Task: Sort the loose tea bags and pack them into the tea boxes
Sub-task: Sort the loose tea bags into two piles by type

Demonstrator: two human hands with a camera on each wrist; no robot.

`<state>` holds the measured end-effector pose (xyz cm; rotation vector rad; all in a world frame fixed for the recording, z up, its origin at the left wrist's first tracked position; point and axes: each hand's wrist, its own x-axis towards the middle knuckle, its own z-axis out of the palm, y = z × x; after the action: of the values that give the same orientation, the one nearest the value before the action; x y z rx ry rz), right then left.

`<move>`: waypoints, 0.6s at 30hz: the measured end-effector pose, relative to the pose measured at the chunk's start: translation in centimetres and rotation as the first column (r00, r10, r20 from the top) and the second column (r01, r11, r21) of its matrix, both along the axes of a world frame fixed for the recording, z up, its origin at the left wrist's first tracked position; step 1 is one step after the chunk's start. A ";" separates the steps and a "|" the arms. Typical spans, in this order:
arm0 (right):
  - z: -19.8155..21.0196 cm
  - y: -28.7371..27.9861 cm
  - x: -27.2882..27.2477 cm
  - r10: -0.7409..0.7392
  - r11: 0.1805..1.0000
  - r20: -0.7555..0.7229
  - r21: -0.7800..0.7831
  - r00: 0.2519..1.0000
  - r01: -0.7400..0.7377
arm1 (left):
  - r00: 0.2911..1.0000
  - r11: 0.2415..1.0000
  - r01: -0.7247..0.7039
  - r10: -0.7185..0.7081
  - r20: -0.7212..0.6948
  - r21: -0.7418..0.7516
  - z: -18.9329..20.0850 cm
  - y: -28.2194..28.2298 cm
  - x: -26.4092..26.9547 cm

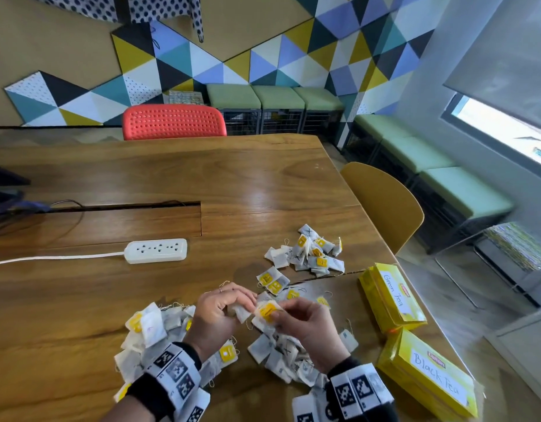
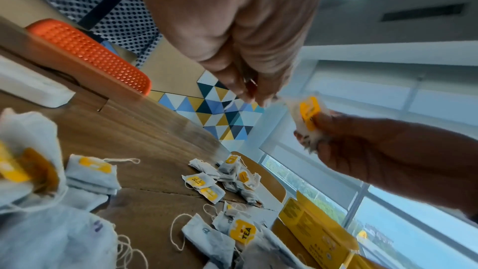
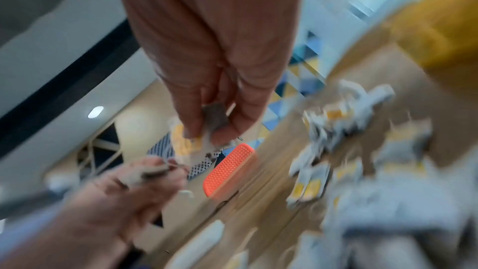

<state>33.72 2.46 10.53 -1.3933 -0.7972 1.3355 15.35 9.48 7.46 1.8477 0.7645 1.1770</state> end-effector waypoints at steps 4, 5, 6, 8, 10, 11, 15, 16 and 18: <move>-0.5 -0.1 1.0 -0.024 0.974 0.477 0.210 0.879 -0.087 | 0.992 0.937 -0.126 0.118 -0.045 -0.325 0.0 0.3 -1.0; -0.7 -0.2 1.3 -0.006 0.974 0.503 0.199 0.864 -0.110 | 0.988 0.900 -0.154 0.133 -0.080 -0.408 -0.1 0.4 -1.5; -1.0 -0.2 1.6 0.027 0.978 0.506 0.164 0.862 -0.128 | 0.986 0.856 -0.164 0.136 -0.093 -0.491 -0.1 0.5 -2.1; -1.9 -0.2 2.0 0.131 0.983 0.486 0.050 0.864 -0.177 | 0.987 0.767 -0.155 0.149 -0.061 -0.623 -0.1 0.6 -3.2; -3.0 0.0 2.0 0.252 0.965 0.489 -0.061 0.835 -0.255 | 0.979 0.704 -0.164 0.201 -0.028 -0.691 0.0 0.6 -4.2; -3.4 0.2 1.8 0.318 0.947 0.502 -0.119 0.804 -0.300 | 0.974 0.677 -0.167 0.227 -0.012 -0.716 0.1 0.6 -4.7; -4.2 1.4 -0.5 0.538 0.839 0.558 -0.289 0.632 -0.461 | 0.948 0.604 -0.188 0.317 0.018 -0.774 0.4 0.8 -6.8; -4.1 1.8 -1.4 0.559 0.825 0.553 -0.291 0.618 -0.485 | 0.942 0.596 -0.200 0.334 0.014 -0.777 0.4 0.9 -7.2; -3.8 2.9 -3.2 0.583 0.805 0.528 -0.273 0.618 -0.527 | 0.937 0.593 -0.217 0.350 0.005 -0.776 0.5 0.9 -7.9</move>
<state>30.51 5.33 6.78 -1.7507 -1.7361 1.4007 7.44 10.36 7.99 0.9126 1.2680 0.9385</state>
